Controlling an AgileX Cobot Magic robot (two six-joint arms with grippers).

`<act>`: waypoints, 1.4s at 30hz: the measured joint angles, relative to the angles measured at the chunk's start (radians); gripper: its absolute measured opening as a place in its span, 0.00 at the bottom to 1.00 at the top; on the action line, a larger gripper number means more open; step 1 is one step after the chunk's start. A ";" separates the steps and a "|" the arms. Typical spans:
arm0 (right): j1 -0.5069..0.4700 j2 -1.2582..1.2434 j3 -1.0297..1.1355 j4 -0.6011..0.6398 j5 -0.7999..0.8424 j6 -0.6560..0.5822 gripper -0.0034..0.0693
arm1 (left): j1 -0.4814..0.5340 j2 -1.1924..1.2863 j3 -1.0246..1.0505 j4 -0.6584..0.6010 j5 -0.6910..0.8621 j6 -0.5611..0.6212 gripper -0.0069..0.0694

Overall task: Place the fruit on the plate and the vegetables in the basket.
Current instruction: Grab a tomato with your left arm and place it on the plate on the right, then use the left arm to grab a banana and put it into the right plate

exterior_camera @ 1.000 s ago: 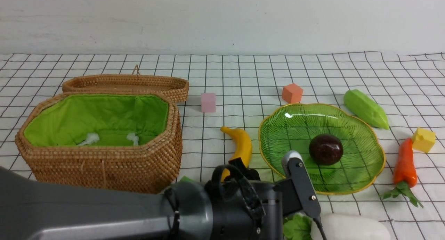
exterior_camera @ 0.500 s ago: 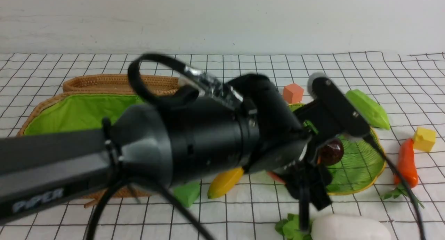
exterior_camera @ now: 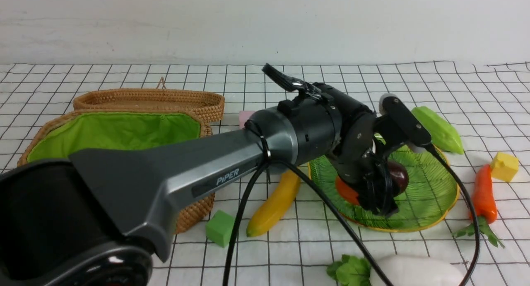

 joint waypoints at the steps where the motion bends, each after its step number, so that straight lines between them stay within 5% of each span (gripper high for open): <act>1: 0.000 0.000 0.000 0.000 0.000 0.000 0.22 | 0.000 -0.002 0.000 0.000 0.000 -0.003 0.81; 5: 0.000 0.000 0.000 0.000 -0.001 0.000 0.23 | 0.000 -0.041 -0.001 0.002 0.028 -0.085 0.95; 11: 0.000 0.000 0.000 0.001 -0.006 -0.016 0.23 | 0.001 -0.180 -0.002 0.004 0.252 -0.163 0.91; 19: 0.000 0.000 0.000 0.003 -0.024 -0.018 0.24 | 0.015 -0.304 0.007 0.008 0.552 -0.274 0.35; 22: 0.000 0.000 0.000 0.004 -0.024 -0.018 0.24 | 0.037 -0.284 0.067 0.005 0.557 -0.255 0.27; 26: 0.000 0.000 0.000 0.007 0.000 -0.019 0.24 | 0.092 -0.242 0.147 0.005 0.545 -0.238 0.34; 30: 0.000 0.000 0.000 0.007 0.000 -0.019 0.24 | 0.154 -0.180 0.186 0.005 0.439 -0.217 0.57; 35: 0.000 0.000 0.000 0.007 -0.001 -0.019 0.24 | 0.161 -0.108 0.188 0.008 0.331 -0.160 0.70; 38: 0.000 0.000 0.000 0.008 -0.001 -0.019 0.24 | 0.159 -0.070 0.188 0.046 0.304 -0.150 0.68; 42: 0.000 0.000 0.000 0.019 -0.001 -0.019 0.24 | 0.159 -0.029 0.188 0.102 0.309 -0.159 0.50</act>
